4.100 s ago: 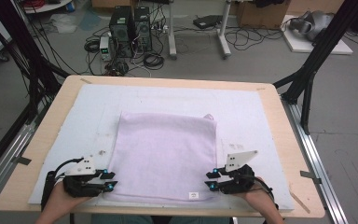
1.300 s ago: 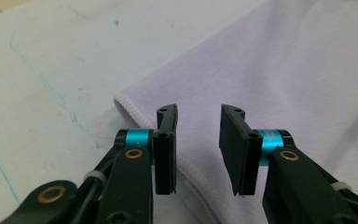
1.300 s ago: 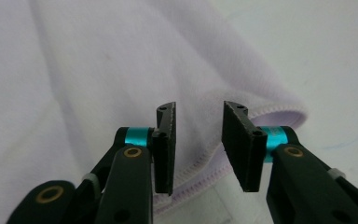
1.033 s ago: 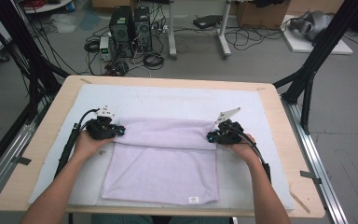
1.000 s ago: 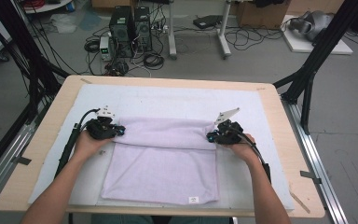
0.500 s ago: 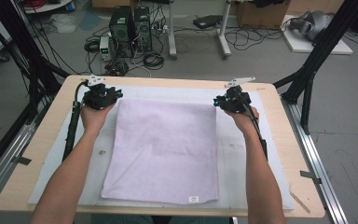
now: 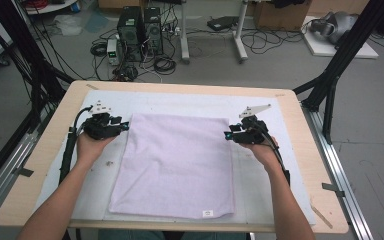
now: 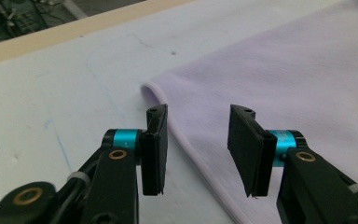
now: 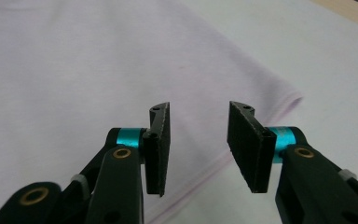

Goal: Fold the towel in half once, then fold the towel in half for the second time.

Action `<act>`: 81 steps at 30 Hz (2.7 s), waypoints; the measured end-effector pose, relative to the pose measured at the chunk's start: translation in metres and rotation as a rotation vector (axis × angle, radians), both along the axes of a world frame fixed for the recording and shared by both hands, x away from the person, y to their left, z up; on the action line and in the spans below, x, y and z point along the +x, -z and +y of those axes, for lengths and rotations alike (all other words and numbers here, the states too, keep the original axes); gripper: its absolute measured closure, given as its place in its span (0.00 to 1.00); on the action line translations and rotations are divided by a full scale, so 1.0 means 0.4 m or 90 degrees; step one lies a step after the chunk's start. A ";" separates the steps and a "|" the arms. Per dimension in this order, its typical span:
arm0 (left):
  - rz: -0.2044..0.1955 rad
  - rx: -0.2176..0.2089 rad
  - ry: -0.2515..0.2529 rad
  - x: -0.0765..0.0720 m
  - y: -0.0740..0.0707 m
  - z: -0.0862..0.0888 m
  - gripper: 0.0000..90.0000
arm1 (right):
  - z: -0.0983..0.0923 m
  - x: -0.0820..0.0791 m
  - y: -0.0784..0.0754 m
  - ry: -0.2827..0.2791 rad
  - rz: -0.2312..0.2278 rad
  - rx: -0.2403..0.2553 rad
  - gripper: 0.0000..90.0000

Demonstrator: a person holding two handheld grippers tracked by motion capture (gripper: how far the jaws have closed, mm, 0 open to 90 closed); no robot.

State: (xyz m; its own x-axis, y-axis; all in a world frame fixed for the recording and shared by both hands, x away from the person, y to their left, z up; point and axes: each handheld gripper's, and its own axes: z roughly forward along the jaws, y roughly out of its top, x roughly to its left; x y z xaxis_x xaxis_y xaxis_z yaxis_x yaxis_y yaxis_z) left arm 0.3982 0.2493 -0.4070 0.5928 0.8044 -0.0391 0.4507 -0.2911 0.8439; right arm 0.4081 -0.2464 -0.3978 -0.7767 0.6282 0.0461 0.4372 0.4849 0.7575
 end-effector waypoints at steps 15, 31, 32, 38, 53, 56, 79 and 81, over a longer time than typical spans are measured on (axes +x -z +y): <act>0.001 0.053 0.138 -0.302 0.053 -0.018 0.57 | 0.046 -0.287 0.036 -0.163 0.006 0.037 0.62; 0.050 0.065 0.202 -0.385 0.093 -0.015 0.77 | 0.023 -0.419 0.120 -0.289 0.033 -0.001 0.97; 0.050 0.061 0.201 -0.384 0.092 -0.014 0.77 | 0.021 -0.419 0.119 -0.291 0.034 0.000 0.97; 0.041 0.035 0.198 -0.355 0.075 -0.017 0.68 | 0.009 -0.384 0.098 -0.241 0.033 0.029 0.82; 0.030 -0.009 0.147 -0.217 0.041 -0.025 0.57 | -0.012 -0.202 0.046 -0.086 -0.009 0.056 0.54; 0.035 -0.018 0.132 -0.188 0.027 -0.029 0.53 | -0.008 -0.169 0.038 -0.076 -0.011 0.059 0.49; 0.005 -0.033 0.087 -0.095 -0.020 -0.032 0.44 | 0.022 -0.076 0.021 -0.049 -0.018 0.050 0.39; -0.003 -0.043 0.085 -0.090 -0.023 -0.029 0.44 | 0.022 -0.069 0.020 -0.047 -0.026 0.053 0.39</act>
State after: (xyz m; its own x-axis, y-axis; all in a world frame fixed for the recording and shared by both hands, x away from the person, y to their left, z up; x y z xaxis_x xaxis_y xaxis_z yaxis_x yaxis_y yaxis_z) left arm 0.3623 0.2377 -0.3977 0.6942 0.7145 -0.0869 0.4077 -0.2908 0.8656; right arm 0.3805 -0.2375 -0.4060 -0.8228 0.5649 0.0628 0.3704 0.4492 0.8131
